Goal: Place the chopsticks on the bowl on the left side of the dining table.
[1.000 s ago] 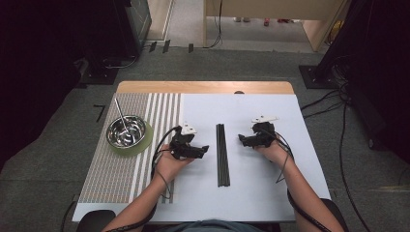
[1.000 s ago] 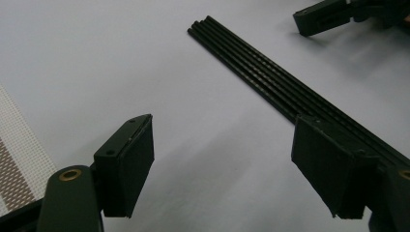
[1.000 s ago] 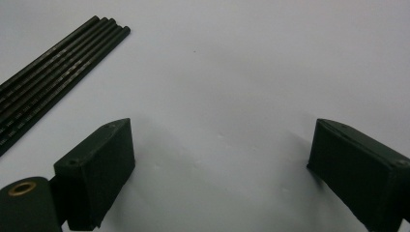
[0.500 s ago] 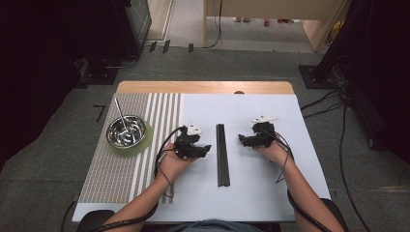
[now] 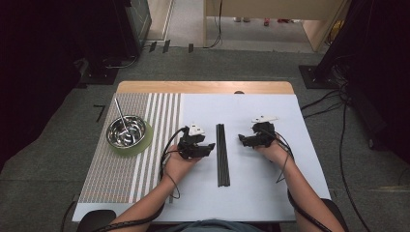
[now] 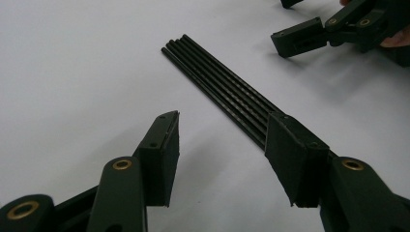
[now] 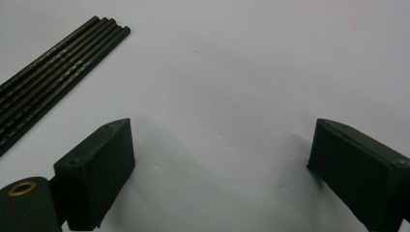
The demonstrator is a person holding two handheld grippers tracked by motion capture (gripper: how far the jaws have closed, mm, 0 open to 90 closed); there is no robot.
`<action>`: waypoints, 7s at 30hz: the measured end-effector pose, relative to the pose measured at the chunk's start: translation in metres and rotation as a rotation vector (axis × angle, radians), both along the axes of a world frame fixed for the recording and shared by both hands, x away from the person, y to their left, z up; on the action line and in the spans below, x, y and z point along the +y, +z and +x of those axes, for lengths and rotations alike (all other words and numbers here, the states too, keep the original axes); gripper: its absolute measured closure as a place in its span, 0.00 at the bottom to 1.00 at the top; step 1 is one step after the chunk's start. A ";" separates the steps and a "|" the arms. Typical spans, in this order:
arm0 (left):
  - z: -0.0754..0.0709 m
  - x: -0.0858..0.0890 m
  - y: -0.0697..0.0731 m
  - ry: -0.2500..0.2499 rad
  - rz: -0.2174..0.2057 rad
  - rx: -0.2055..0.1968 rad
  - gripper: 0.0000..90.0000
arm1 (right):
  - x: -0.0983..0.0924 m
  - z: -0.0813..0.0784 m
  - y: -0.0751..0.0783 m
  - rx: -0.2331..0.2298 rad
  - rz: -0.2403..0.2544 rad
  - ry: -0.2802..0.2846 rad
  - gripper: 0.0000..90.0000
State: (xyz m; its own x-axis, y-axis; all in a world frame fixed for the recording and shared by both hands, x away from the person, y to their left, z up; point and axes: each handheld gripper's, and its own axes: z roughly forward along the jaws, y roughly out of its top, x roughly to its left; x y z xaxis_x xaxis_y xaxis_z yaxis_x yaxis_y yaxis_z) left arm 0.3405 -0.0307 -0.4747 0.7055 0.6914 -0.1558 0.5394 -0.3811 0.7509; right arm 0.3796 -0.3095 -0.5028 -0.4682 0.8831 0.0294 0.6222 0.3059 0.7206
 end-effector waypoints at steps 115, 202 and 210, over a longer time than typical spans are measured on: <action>0.039 0.029 -0.014 0.075 0.086 0.021 0.95 | 0.000 0.001 0.000 0.000 -0.001 0.004 0.09; 0.012 0.052 0.001 0.109 0.056 0.026 0.97 | 0.000 0.002 0.000 0.002 -0.002 0.009 0.09; 0.012 0.054 0.008 0.101 0.034 0.014 0.97 | 0.000 0.002 0.000 0.002 -0.002 0.009 0.09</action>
